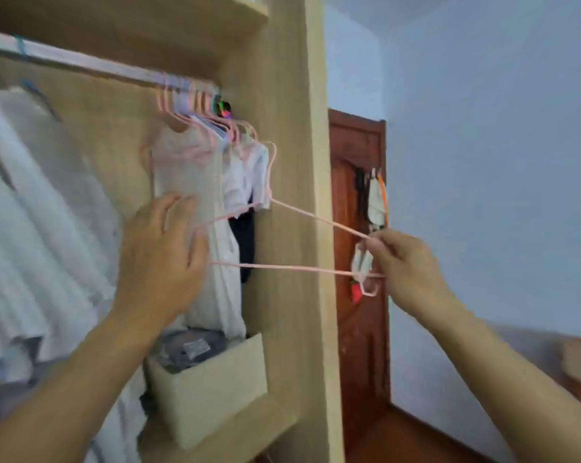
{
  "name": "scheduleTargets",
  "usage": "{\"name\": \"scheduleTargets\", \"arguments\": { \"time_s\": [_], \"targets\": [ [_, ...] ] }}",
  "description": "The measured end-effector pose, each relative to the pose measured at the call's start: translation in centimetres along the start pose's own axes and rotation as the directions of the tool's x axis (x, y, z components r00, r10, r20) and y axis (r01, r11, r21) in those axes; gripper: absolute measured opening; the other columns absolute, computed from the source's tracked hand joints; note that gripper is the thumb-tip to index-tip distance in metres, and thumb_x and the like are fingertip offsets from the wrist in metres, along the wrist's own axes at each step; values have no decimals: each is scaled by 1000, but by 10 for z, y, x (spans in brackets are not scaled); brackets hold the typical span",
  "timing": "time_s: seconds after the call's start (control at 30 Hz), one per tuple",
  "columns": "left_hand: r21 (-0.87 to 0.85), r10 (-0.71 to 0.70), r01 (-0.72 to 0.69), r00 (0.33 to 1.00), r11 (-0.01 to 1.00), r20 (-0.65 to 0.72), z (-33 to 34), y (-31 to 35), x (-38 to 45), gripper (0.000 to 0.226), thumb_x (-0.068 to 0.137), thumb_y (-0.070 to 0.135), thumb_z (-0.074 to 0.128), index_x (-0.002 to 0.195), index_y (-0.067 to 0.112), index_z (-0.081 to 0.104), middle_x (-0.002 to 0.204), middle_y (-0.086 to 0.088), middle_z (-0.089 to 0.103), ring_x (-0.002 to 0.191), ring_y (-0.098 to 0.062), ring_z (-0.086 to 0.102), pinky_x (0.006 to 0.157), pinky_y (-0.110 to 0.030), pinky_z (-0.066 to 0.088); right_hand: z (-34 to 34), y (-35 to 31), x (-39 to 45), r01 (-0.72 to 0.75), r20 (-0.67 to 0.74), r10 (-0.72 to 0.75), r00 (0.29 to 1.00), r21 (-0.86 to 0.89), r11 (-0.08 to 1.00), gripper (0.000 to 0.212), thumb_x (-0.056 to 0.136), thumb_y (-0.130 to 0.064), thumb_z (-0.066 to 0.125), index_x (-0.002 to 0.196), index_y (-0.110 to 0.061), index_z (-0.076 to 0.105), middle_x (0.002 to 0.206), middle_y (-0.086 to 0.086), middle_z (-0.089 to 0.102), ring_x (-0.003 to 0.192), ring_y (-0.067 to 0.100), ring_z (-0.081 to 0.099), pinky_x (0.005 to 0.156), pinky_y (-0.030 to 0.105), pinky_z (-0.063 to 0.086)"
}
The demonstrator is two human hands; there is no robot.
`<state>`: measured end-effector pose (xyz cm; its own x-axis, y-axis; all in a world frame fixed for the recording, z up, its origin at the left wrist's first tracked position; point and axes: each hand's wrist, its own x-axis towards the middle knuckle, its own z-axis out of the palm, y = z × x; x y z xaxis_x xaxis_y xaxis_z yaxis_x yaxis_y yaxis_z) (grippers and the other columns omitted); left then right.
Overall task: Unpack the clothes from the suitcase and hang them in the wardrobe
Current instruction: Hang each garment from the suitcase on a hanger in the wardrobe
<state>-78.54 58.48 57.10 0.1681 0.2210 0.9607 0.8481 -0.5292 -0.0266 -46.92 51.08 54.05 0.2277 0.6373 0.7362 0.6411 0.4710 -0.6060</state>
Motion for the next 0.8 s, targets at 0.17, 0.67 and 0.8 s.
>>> {"name": "scheduleTargets", "arguments": {
  "time_s": [0.17,0.67,0.8],
  "targets": [
    [-138,-46,194,724,971,689,89,126,-146,69,97,66,24,112,16,69,104,-14,69,96,-40,63,82,-51,51,-185,149,-217,-456,96,454,886,0,890,30,103,-14,48,76,-5,59,57,7,49,52,15,50,53,18,39],
    [-210,600,790,-234,576,765,139,670,-466,28,108,24,46,86,16,61,73,1,74,73,-21,69,76,-31,50,-519,298,-584,-998,26,998,54,-11,55,33,96,-48,60,105,-19,73,92,-4,72,86,11,65,85,28,47],
    [-270,619,670,-357,691,700,183,734,-533,24,105,31,52,83,34,62,73,10,67,72,-6,62,78,-32,50,-540,349,-628,-985,-44,990,-134,112,-129,30,99,-21,58,92,5,72,65,8,57,64,18,51,63,25,41]
  ]
}}
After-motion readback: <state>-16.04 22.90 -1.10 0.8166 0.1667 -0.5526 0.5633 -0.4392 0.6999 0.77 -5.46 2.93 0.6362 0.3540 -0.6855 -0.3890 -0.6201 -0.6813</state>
